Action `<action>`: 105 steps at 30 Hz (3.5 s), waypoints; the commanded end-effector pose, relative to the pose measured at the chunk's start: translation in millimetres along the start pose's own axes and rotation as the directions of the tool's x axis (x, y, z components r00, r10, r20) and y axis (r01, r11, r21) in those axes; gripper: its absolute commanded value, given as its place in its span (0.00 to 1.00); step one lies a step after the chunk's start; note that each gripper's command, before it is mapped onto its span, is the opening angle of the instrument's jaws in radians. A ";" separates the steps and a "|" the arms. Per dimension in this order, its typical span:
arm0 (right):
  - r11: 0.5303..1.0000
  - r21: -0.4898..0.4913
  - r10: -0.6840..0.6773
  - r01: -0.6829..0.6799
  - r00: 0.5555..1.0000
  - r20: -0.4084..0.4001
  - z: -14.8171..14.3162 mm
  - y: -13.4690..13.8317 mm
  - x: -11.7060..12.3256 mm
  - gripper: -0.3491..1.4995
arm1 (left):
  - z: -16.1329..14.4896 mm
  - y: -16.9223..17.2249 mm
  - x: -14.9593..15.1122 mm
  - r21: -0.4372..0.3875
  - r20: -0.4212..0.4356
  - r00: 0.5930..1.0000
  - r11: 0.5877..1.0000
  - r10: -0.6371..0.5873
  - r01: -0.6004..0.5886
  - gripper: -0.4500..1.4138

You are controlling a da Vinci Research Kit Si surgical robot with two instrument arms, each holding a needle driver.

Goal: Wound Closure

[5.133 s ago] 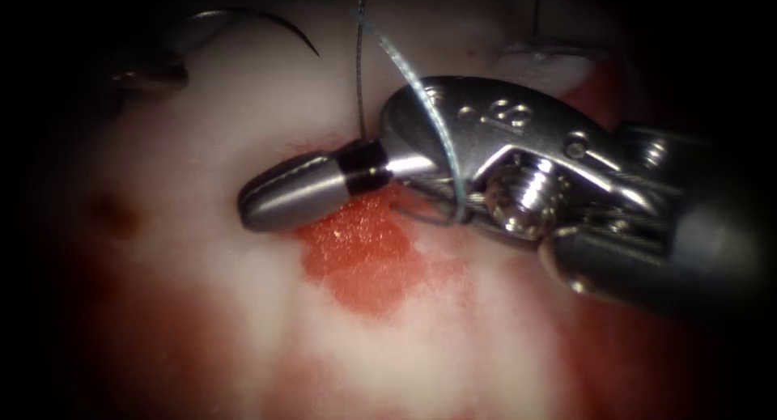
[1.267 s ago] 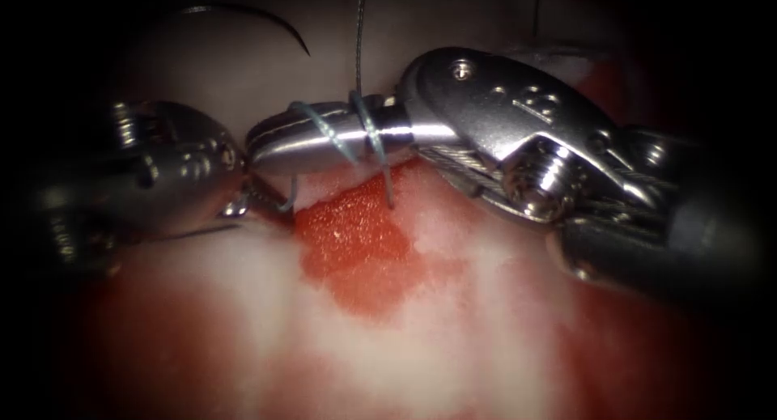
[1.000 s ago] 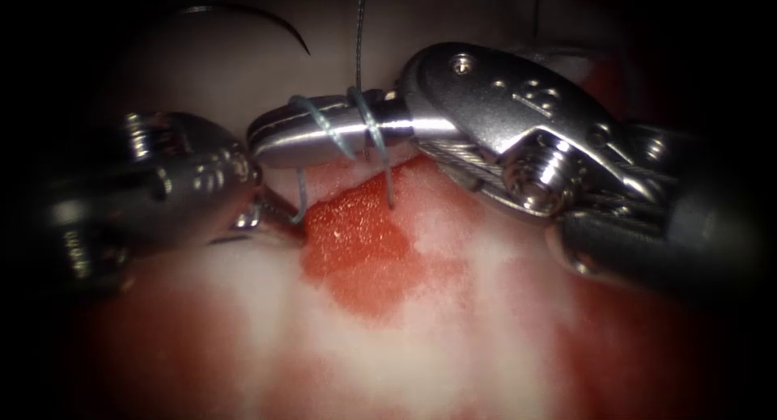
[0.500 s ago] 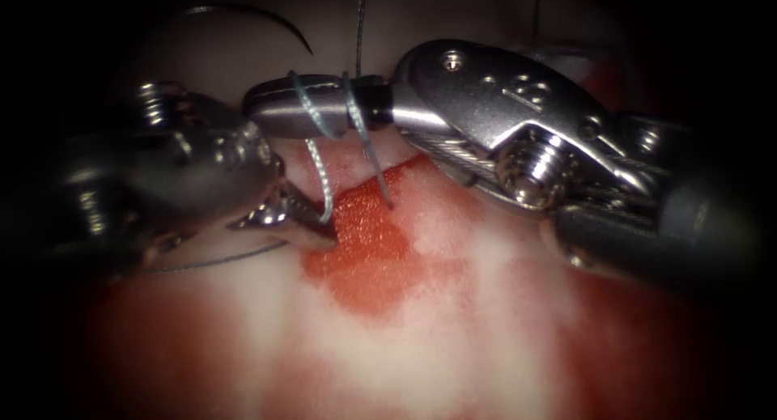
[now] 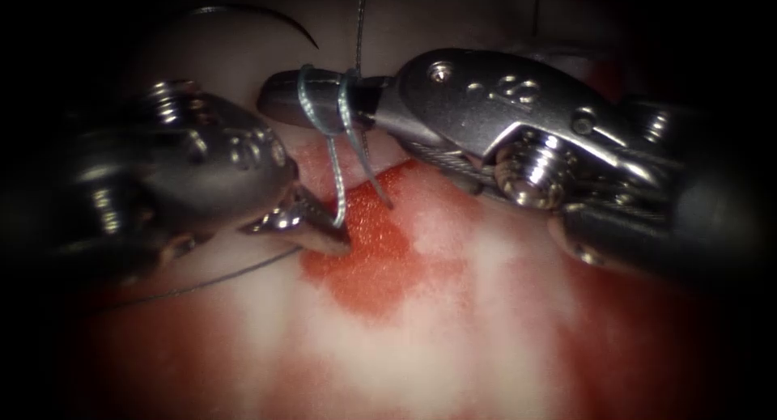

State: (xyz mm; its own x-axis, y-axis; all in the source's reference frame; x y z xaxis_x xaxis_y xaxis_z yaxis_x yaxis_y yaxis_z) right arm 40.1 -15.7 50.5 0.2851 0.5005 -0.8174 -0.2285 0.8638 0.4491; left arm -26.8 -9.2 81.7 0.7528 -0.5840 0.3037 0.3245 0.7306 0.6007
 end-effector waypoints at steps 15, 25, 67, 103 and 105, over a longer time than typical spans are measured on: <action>0.991 -0.135 0.023 -0.001 0.987 0.162 1.1 -1.1 0.1 0.00 | -0.8 0.6 -0.8 -0.089 -0.040 0.999 0.996 0.020 -0.024 0.00; 0.989 -0.145 0.030 -0.006 0.987 0.161 1.6 -1.1 -0.2 0.00 | -0.6 0.0 -0.9 -0.081 -0.057 0.992 0.990 0.114 -0.119 0.00; 0.981 -0.185 0.091 -0.061 0.984 0.155 2.8 -1.1 -1.2 0.22 | -0.9 -0.6 -0.9 -0.089 -0.106 0.972 0.972 0.210 -0.219 0.00; 0.927 -0.365 0.165 -0.091 0.971 0.175 0.8 -1.2 -3.1 0.39 | -5.8 3.8 1.8 -0.271 -0.214 0.971 0.949 0.103 -0.161 0.00; 0.922 -0.378 0.164 -0.088 0.971 0.174 0.6 -1.2 -3.1 0.38 | -6.6 4.1 1.9 -0.288 -0.209 0.974 0.946 0.092 -0.151 0.00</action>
State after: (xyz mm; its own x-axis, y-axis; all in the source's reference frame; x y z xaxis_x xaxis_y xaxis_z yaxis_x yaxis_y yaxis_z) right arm 38.9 -19.2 53.2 0.4047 0.6410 -0.6522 -0.5925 0.7271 0.3469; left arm -19.3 -5.8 79.9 0.8769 -0.4441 0.1840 0.3773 0.8730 0.3091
